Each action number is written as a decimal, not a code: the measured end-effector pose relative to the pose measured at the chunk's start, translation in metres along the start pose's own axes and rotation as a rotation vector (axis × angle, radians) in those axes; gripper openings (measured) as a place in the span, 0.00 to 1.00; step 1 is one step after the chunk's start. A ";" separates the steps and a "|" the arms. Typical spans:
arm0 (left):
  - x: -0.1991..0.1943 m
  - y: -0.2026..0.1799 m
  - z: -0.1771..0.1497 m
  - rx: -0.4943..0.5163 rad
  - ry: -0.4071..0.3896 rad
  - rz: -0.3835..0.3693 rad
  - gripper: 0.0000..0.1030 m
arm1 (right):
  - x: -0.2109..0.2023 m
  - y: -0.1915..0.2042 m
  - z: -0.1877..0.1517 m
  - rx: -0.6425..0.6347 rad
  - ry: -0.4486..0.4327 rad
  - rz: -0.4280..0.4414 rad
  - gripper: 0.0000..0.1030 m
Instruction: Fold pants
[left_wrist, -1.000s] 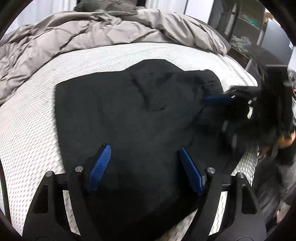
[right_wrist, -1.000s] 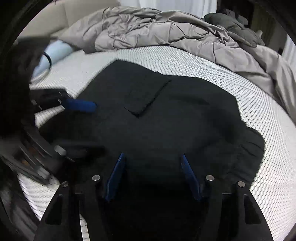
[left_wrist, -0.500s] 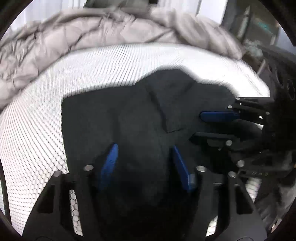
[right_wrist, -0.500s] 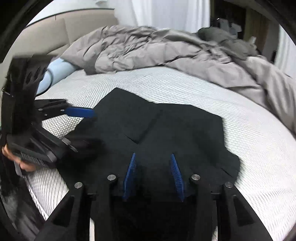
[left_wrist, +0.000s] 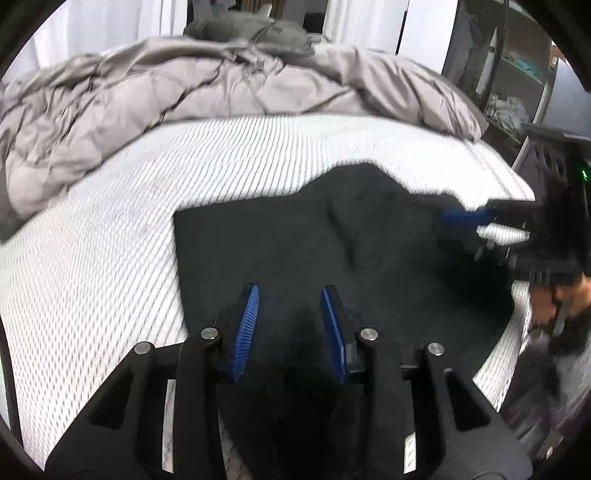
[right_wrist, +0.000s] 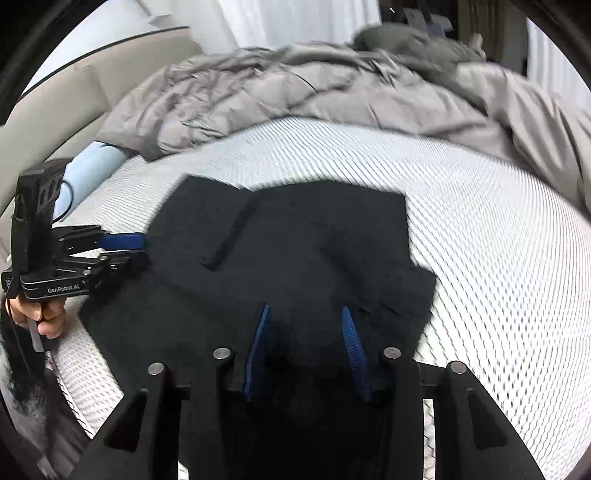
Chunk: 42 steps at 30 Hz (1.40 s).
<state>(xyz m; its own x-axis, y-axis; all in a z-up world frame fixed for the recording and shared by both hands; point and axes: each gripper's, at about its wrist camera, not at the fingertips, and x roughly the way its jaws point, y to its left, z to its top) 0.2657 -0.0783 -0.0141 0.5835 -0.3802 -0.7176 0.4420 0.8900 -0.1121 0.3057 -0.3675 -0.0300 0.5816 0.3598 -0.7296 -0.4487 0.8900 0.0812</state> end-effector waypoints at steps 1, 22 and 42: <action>0.008 -0.003 0.008 0.008 0.010 -0.001 0.32 | 0.003 0.009 0.007 -0.018 0.001 0.006 0.43; 0.040 0.008 0.040 -0.076 0.041 0.000 0.28 | 0.030 0.001 0.023 -0.001 0.055 -0.093 0.38; -0.008 -0.014 -0.005 -0.043 -0.023 0.067 0.23 | -0.015 0.010 0.000 -0.033 -0.040 -0.035 0.44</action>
<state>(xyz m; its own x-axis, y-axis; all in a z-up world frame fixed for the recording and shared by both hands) 0.2512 -0.0862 -0.0103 0.6263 -0.3247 -0.7088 0.3721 0.9234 -0.0942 0.2922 -0.3637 -0.0179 0.6239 0.3401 -0.7037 -0.4492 0.8928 0.0333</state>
